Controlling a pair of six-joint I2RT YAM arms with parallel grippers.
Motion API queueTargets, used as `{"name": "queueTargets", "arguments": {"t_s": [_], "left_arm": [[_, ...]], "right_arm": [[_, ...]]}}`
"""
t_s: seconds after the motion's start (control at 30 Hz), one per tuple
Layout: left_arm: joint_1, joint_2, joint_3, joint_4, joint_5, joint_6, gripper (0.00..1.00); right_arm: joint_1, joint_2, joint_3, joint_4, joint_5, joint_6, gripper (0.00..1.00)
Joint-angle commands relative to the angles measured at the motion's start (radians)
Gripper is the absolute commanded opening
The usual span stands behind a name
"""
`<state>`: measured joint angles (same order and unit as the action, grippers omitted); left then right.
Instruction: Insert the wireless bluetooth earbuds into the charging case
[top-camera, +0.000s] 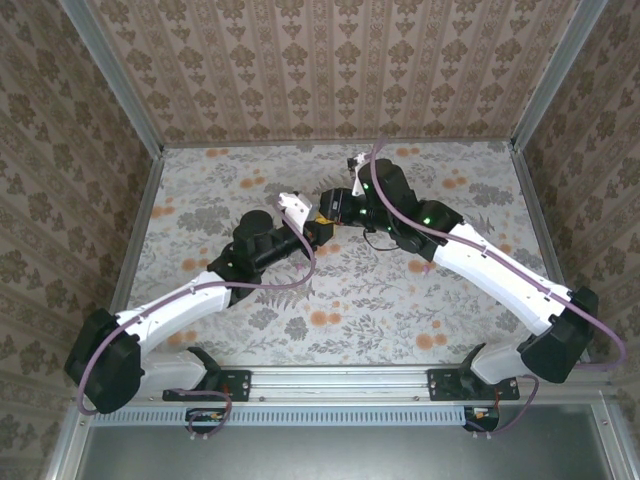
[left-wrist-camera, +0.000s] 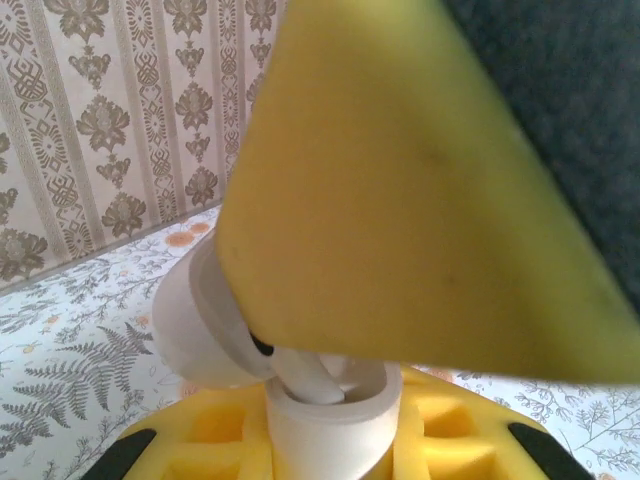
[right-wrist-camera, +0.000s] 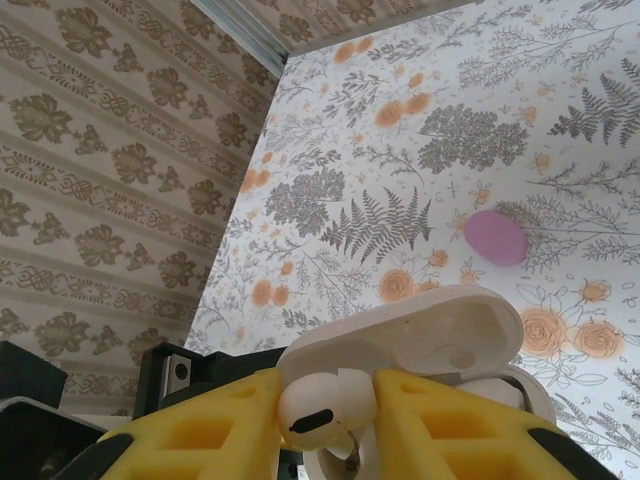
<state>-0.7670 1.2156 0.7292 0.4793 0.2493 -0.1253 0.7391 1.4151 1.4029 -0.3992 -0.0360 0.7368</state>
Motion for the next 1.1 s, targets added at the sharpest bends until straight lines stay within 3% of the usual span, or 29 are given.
{"name": "queueTargets", "arguments": {"t_s": [0.0, 1.07], "left_arm": [[-0.008, -0.013, 0.038, 0.069, -0.003, -0.026, 0.22], [-0.007, -0.021, 0.034, 0.067, -0.026, -0.027, 0.22]], "right_arm": [[0.014, 0.010, -0.017, 0.002, 0.013, -0.005, 0.31], [0.021, -0.053, -0.036, -0.018, 0.055, -0.053, 0.32]]}}
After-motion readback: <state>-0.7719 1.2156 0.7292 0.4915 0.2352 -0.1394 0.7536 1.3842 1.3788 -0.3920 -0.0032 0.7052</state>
